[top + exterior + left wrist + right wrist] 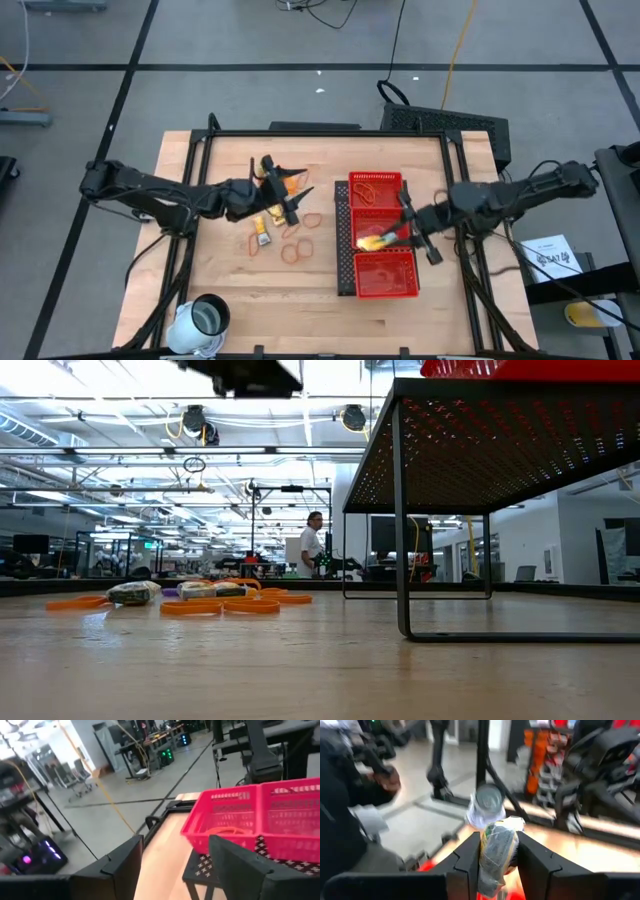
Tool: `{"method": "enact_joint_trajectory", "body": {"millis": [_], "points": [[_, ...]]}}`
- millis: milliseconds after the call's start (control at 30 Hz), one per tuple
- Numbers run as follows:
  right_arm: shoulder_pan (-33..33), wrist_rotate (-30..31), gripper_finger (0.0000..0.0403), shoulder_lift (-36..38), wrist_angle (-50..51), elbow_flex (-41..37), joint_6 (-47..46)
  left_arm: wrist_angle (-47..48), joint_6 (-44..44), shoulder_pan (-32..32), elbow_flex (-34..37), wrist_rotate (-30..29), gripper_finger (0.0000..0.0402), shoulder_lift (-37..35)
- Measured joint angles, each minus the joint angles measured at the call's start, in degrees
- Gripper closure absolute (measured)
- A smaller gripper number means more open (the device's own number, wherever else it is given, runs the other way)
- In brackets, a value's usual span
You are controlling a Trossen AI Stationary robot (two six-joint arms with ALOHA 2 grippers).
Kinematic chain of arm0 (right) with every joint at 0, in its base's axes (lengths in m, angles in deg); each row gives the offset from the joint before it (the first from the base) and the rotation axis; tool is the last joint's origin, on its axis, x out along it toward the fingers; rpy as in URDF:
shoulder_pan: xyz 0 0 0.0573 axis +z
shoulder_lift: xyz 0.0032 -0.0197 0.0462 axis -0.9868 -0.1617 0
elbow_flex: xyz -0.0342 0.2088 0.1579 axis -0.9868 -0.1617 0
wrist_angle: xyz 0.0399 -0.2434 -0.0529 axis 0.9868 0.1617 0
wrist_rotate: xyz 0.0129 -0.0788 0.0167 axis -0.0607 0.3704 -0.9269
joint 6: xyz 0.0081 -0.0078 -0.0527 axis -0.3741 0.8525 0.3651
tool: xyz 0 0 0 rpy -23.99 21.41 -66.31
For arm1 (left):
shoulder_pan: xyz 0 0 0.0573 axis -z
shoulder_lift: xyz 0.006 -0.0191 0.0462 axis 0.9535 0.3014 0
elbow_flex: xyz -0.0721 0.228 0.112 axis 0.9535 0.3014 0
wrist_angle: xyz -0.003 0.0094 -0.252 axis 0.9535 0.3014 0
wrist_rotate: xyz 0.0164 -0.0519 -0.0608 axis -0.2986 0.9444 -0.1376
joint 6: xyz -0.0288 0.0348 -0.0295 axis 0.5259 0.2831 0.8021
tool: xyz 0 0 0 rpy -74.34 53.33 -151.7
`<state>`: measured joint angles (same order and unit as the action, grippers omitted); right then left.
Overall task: Pick & Place Office Desk Supplies
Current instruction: Put the yellow pack of crayons into the bottom red bin on the shelf
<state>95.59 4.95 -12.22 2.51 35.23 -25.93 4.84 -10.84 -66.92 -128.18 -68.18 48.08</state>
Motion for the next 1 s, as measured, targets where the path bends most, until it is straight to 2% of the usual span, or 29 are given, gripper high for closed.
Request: {"method": "enact_joint_trajectory", "body": {"millis": [100, 167, 400, 833, 1000], "points": [[5.9, 7.9, 0.031, 1.4, 5.3, 0.0, -1.3, -3.3, 2.8, -2.4, 3.6, 3.0, 0.0181, -0.2], [9.7, 10.6, 0.031, 1.9, 7.3, -0.4, -3.1, -6.8, 3.7, -3.5, 5.5, 5.7, 0.0189, -0.2], [19.6, 20.4, 0.031, 3.6, -0.8, -7.7, -3.7, -16.4, 4.0, -4.4, 8.3, 9.8, 0.0215, -0.2], [20.4, 20.5, 0.0274, 3.2, -27.5, -22.1, 3.7, -16.7, 6.5, -4.5, 8.3, 9.9, 0.0225, -0.2], [20.4, 20.5, 0.0246, 3.2, -30.7, -24.0, 4.7, -16.3, 6.7, -4.5, 8.3, 9.9, 0.0225, -0.2]]}}
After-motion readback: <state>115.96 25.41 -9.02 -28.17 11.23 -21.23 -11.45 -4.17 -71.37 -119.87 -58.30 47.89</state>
